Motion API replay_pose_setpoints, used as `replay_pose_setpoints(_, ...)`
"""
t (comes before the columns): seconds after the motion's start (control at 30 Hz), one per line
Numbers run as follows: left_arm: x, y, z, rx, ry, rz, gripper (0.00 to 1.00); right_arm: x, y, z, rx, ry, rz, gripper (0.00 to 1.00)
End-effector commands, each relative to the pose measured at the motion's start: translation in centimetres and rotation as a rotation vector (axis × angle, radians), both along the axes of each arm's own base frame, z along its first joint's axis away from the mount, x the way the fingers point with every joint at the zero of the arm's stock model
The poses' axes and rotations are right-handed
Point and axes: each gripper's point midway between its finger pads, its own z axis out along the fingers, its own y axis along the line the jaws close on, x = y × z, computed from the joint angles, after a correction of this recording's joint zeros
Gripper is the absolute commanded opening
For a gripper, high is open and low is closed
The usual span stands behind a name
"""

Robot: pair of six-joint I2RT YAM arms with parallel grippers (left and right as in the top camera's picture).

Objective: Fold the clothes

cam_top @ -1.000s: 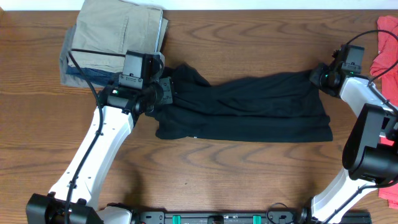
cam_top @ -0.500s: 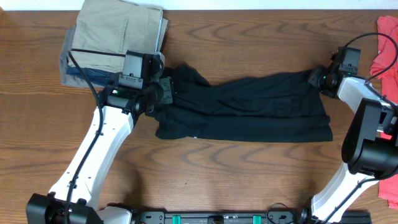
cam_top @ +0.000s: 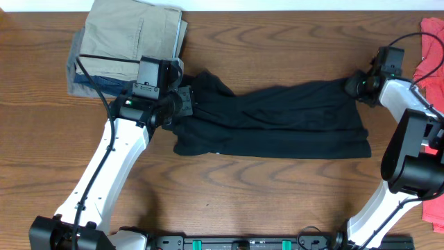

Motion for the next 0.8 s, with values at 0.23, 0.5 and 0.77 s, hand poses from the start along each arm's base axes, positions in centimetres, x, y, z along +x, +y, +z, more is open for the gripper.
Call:
replay_pose_setpoints(0.23, 0.1, 0.2, 1.5, -0.011, -0.041, 0.006, 0.06, 0.1, -1.5, 3.2, 0.007, 0.048, -0.032, 0.01)
replay_pose_setpoints(0.5, -0.7, 0.8, 5.4, -0.015, -0.139, 0.023, 0.06, -1.8, -3.3, 9.8, 0.007, 0.043, -0.081, 0.01)
replay_pose_setpoints(0.77, -2.5, 2.5, 4.0, 0.039, -0.048, 0.066, 0.06, -5.7, -3.1, 14.6, 0.009, 0.054, -0.102, 0.01)
